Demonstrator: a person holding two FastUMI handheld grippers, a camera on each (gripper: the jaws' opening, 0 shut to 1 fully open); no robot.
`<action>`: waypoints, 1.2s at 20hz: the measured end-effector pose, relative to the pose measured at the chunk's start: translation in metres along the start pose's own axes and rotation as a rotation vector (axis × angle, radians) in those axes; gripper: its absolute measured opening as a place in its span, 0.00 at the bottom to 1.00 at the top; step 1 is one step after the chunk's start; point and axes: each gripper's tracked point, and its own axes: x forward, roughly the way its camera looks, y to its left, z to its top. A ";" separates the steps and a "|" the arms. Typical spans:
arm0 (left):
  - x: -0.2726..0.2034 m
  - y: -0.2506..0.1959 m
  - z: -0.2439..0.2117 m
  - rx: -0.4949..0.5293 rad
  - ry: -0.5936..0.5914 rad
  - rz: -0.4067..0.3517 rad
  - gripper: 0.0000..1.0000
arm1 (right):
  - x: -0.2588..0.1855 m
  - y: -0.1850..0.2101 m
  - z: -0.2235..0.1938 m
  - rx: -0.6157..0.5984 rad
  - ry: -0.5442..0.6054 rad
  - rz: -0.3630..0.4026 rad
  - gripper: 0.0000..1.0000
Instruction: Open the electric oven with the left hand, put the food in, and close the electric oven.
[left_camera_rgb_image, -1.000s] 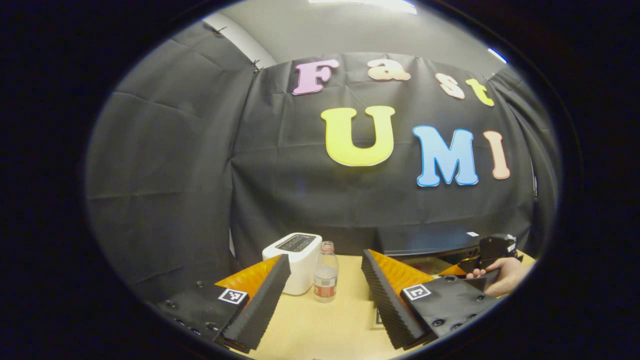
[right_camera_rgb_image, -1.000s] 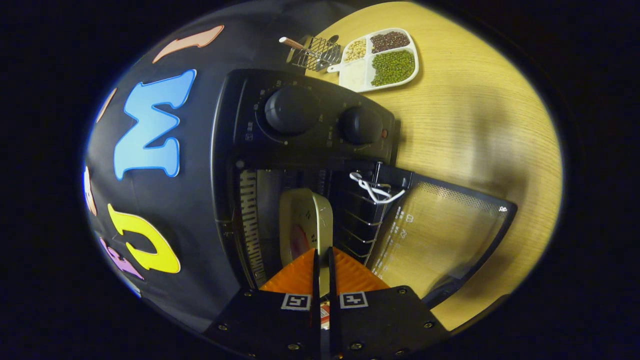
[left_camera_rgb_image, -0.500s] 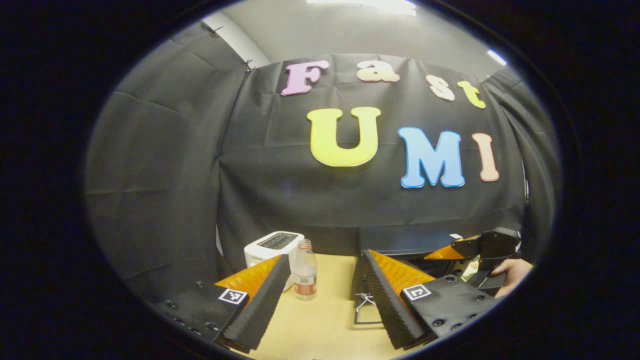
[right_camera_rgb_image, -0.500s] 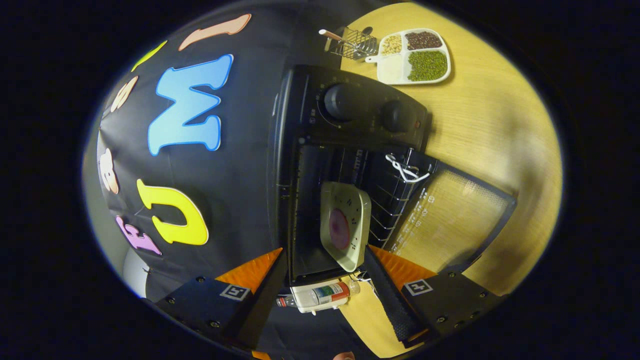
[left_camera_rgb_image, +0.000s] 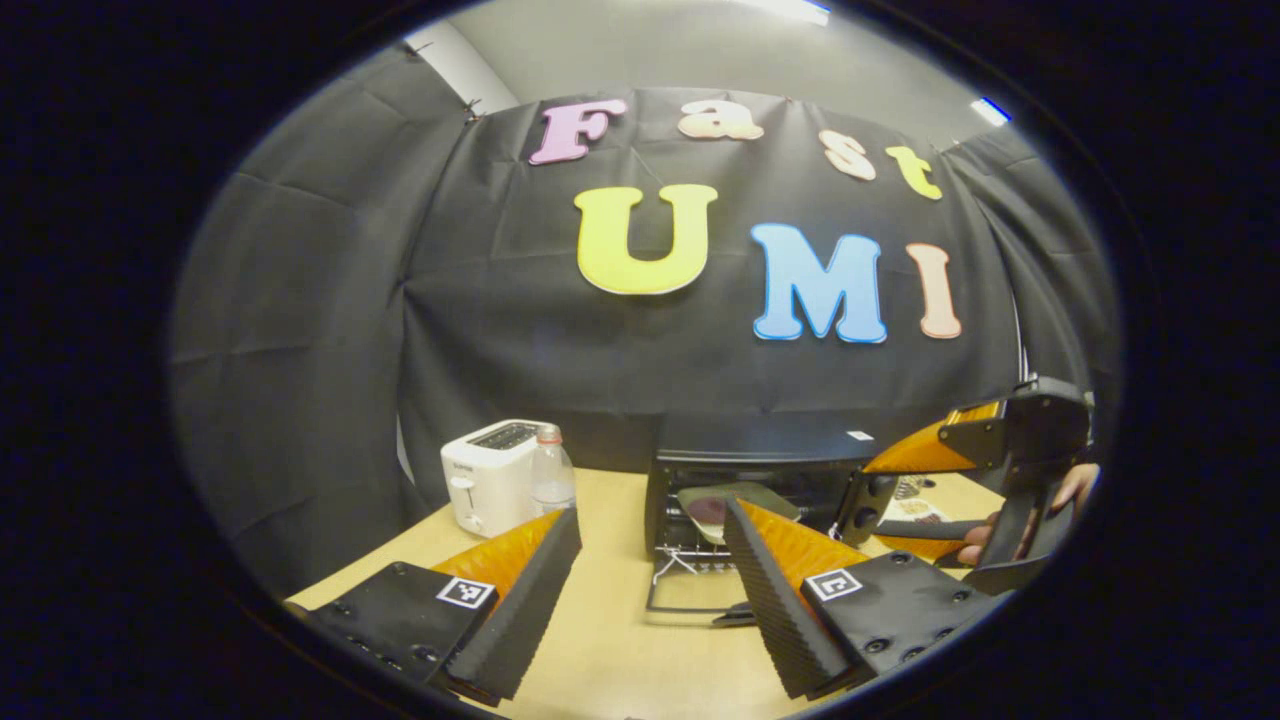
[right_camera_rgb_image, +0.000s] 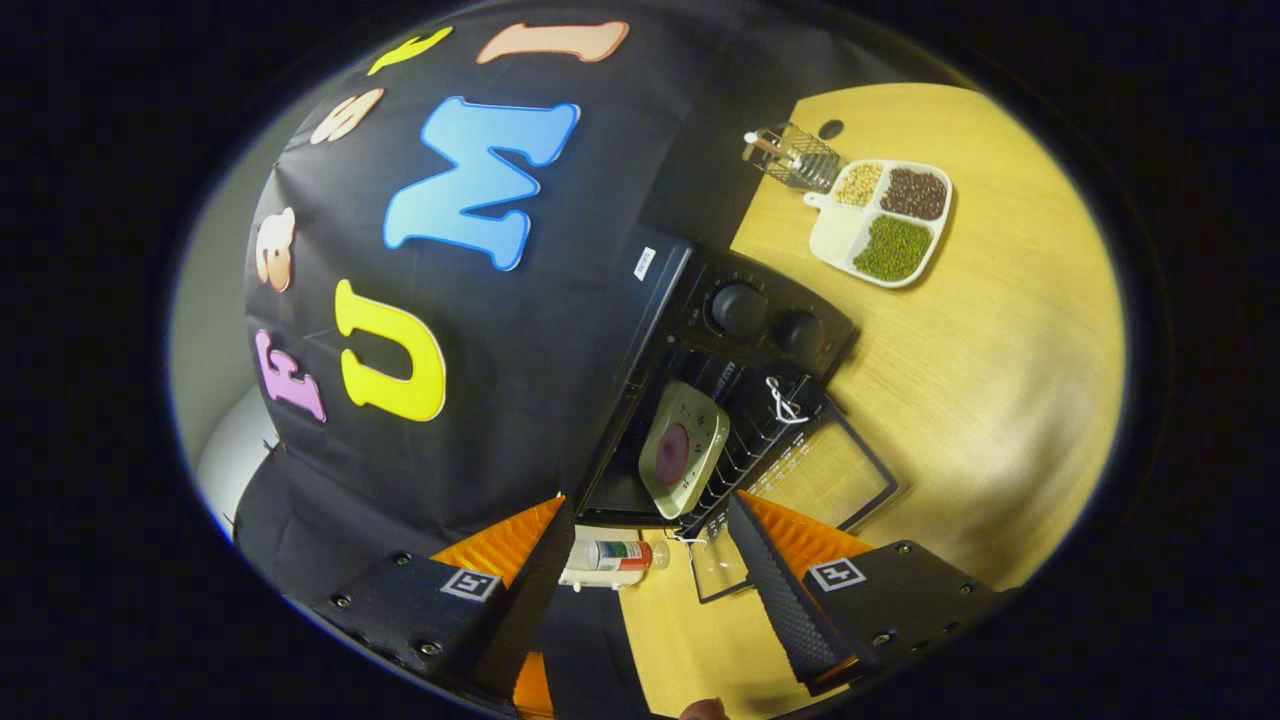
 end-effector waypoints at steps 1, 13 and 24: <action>0.000 -0.007 -0.009 -0.001 0.017 -0.013 0.97 | -0.009 -0.004 0.003 -0.038 -0.008 -0.006 0.96; 0.024 -0.091 -0.128 -0.028 0.298 -0.149 0.97 | -0.119 -0.031 0.063 -0.591 -0.190 -0.092 0.96; 0.066 -0.117 -0.216 0.015 0.515 -0.167 0.98 | -0.175 -0.053 0.103 -0.904 -0.285 -0.265 0.98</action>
